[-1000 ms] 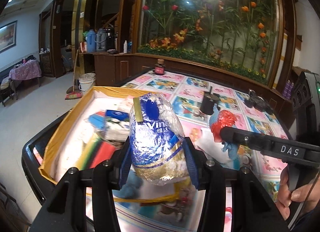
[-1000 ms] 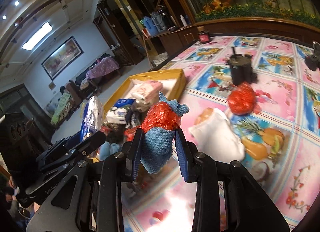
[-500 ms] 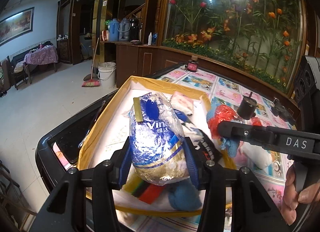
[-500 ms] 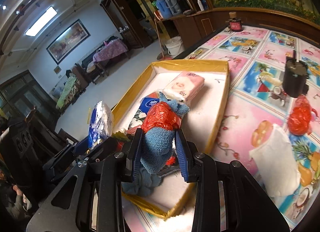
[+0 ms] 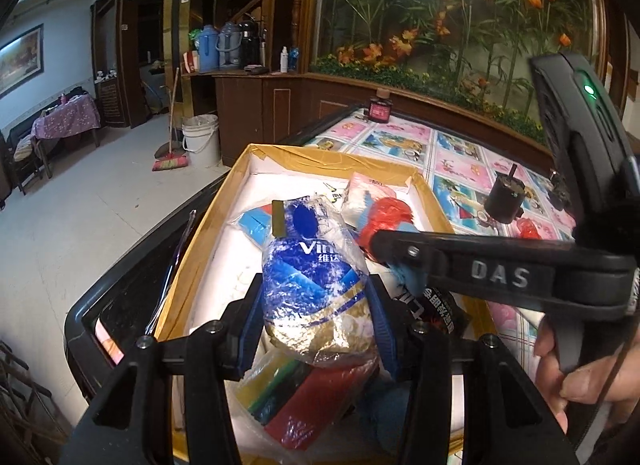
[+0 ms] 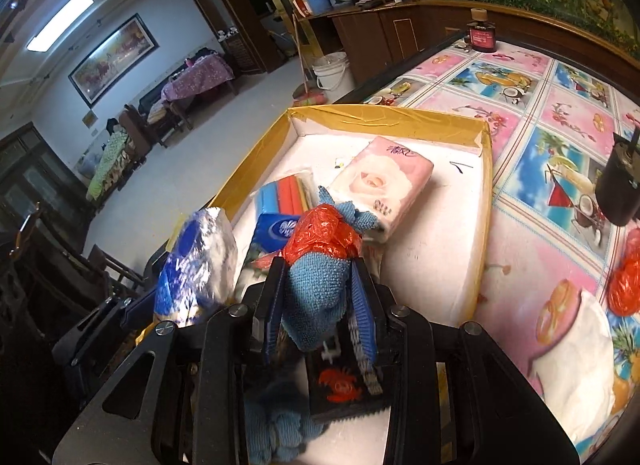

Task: Organize soft objects
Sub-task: 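Lower both items into the box and open both grippers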

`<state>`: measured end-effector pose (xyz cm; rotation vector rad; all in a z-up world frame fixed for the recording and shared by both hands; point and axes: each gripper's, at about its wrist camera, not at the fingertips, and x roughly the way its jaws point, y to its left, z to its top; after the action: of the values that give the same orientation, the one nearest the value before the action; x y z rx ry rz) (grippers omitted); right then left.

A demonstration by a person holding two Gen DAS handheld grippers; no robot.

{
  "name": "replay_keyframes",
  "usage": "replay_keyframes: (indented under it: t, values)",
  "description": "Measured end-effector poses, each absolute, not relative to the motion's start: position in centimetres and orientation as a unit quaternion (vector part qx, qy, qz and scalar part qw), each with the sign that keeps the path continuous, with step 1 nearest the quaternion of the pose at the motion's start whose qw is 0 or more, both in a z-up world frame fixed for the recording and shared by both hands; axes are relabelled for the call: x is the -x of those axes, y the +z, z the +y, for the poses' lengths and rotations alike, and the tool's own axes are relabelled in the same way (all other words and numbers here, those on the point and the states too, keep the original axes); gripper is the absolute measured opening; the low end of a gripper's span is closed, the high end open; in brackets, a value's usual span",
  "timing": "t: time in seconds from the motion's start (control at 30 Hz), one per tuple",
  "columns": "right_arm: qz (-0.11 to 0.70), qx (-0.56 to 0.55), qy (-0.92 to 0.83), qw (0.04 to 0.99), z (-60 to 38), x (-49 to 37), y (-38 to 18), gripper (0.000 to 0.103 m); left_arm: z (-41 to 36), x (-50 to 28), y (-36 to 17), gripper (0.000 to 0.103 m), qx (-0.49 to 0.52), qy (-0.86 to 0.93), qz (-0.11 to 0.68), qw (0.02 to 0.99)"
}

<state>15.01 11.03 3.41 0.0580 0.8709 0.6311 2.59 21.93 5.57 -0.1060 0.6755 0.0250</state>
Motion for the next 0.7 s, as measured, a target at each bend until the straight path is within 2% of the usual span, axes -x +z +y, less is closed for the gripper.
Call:
replay_keyframes:
  t: [0.43,0.5,0.57,0.7]
  values:
    - [0.447,0.012,0.282,0.849,15.4,-19.8,2.6,0.032,23.6,-5.0,5.5,0.05,0.073,-0.037,0.374,0.924]
    - [0.448,0.012,0.283,0.848,15.5,-19.8,2.5,0.032,23.6,-5.0,5.4,0.051,0.073,-0.039,0.375,0.924]
    - [0.448,0.014,0.286,0.847,15.5,-20.0,2.6,0.032,23.6,-5.0,5.4,0.059,0.075,-0.044,0.374,0.923]
    - [0.434,0.029,0.292,0.852,15.5,-19.6,3.2,0.034,23.4,-5.0,5.1,0.068,0.079,-0.052,0.383,0.919]
